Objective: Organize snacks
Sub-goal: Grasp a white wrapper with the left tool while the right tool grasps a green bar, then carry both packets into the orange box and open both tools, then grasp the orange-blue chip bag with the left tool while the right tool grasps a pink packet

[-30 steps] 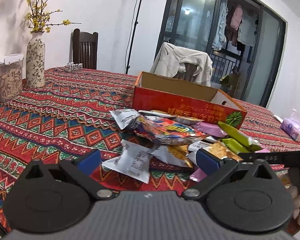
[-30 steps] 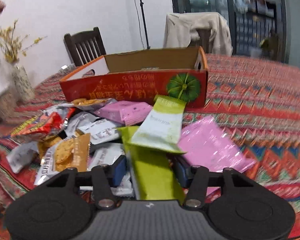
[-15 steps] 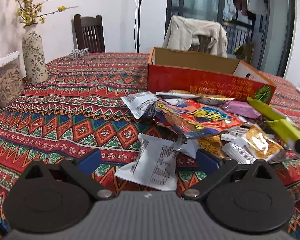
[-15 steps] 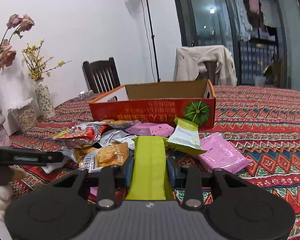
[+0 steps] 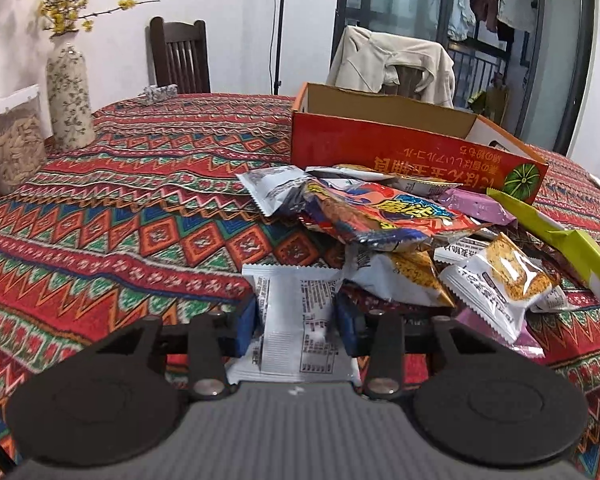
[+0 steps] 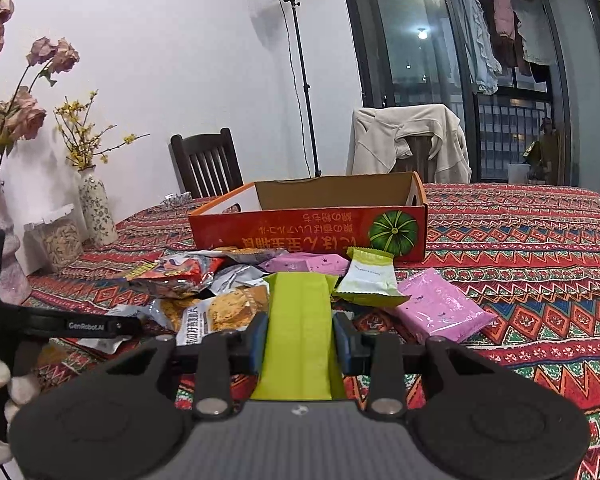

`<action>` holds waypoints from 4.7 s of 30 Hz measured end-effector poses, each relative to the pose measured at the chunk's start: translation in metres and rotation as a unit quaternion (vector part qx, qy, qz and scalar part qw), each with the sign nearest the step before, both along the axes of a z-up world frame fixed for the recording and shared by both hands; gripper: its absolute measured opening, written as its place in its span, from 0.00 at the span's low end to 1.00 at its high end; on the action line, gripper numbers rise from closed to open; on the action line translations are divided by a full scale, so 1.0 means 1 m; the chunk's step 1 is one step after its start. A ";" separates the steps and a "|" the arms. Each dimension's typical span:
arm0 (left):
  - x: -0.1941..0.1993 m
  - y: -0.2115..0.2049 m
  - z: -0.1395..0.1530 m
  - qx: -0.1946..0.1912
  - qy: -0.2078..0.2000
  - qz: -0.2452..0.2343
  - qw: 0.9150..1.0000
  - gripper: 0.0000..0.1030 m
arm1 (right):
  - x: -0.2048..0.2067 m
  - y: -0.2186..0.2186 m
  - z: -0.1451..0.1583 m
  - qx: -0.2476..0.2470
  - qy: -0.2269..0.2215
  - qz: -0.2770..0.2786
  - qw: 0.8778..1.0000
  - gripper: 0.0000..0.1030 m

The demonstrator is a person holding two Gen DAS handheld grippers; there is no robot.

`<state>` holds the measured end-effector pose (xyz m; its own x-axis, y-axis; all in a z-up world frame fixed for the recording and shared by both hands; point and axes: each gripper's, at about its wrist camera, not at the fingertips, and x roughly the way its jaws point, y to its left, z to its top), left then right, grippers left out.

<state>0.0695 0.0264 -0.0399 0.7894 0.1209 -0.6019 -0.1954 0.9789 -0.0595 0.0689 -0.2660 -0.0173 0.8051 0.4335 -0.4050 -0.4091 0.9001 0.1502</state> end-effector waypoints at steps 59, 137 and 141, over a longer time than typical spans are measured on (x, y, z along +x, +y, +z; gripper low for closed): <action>0.277 0.006 0.092 0.004 -0.027 -0.047 0.999 0.41 | 0.275 0.057 0.073 -0.023 -0.029 -0.100 0.994 0.33; 0.002 -0.048 0.107 -0.002 -0.100 -0.060 0.993 1.00 | 0.038 -0.001 0.059 0.002 -0.026 -0.038 0.999 1.00; -0.021 -0.052 0.085 -0.009 -0.105 -0.056 0.993 1.00 | 0.029 -0.021 0.026 0.011 0.015 -0.035 0.999 1.00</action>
